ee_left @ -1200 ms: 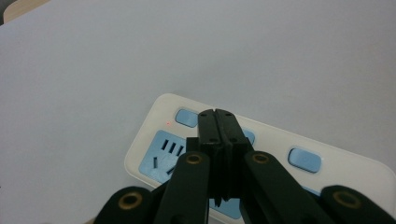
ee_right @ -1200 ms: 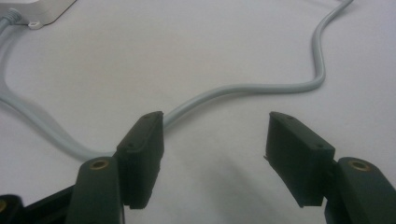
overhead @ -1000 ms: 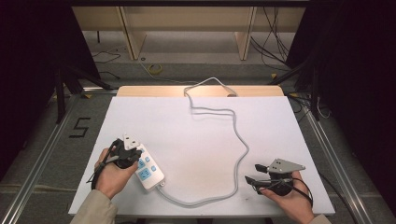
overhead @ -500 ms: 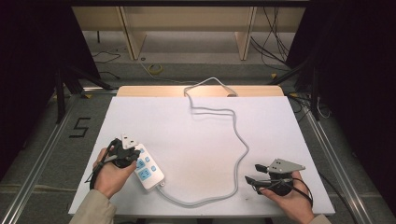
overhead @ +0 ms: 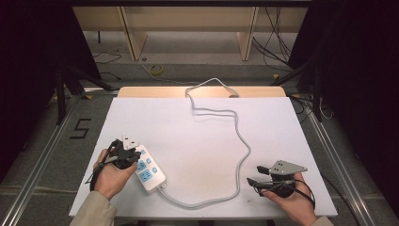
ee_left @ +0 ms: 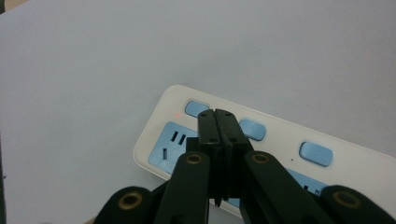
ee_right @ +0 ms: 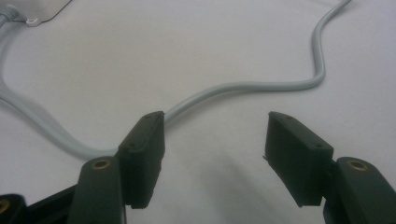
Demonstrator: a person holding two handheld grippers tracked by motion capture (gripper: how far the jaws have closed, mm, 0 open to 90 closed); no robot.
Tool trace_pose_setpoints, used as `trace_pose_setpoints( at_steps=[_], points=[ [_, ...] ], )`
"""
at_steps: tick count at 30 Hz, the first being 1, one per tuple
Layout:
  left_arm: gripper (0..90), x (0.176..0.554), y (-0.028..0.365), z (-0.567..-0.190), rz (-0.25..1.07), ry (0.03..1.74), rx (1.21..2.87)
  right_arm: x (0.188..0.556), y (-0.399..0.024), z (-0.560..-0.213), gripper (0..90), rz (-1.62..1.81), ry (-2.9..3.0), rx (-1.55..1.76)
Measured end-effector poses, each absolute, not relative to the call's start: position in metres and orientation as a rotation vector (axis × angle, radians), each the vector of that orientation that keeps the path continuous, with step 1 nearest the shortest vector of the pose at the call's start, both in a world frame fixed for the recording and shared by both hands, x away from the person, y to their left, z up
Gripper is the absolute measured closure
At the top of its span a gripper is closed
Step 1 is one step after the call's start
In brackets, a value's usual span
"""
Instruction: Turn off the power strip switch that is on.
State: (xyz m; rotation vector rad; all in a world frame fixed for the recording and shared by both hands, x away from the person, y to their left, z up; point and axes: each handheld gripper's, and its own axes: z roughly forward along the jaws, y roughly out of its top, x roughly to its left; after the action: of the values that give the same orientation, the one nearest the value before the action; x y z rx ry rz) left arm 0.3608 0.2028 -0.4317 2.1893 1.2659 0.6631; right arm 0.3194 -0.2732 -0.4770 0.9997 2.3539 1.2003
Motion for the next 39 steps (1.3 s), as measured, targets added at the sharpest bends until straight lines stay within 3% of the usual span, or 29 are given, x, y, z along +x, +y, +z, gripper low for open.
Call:
trace_pose_setpoints(
  at_steps=[39],
  points=[
    [89.7, 0.381, 0.207, -0.434, 0.661, 1.298, 2.208, 0.320, -0.274, -0.478, 38.7, 1.196, 2.350, 1.006]
  ],
)
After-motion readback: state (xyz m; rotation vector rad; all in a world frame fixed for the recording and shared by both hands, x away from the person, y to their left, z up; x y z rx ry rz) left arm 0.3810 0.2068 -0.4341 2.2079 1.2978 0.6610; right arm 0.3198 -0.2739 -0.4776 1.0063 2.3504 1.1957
